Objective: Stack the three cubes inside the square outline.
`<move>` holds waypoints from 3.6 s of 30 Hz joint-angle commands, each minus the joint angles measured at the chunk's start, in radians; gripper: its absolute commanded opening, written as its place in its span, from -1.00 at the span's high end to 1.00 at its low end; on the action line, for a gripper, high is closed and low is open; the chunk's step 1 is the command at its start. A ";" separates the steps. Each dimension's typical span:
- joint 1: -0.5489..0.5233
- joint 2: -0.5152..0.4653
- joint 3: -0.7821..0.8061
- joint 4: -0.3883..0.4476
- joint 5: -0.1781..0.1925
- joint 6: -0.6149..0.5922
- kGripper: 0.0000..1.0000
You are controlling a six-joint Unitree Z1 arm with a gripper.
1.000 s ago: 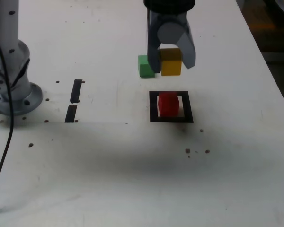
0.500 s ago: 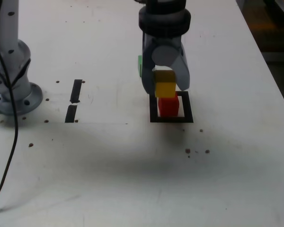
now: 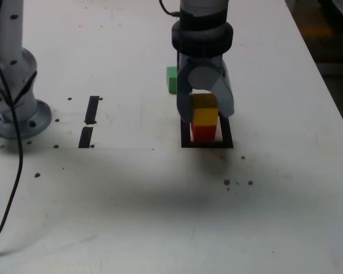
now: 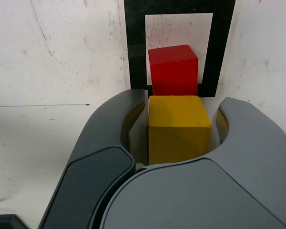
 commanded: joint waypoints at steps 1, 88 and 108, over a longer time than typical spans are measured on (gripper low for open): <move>-0.002 0.004 0.006 -0.006 0.006 0.000 0.76; 0.351 -0.122 0.098 0.128 0.093 0.249 -0.88; 0.520 0.041 0.130 0.003 0.043 0.454 -0.83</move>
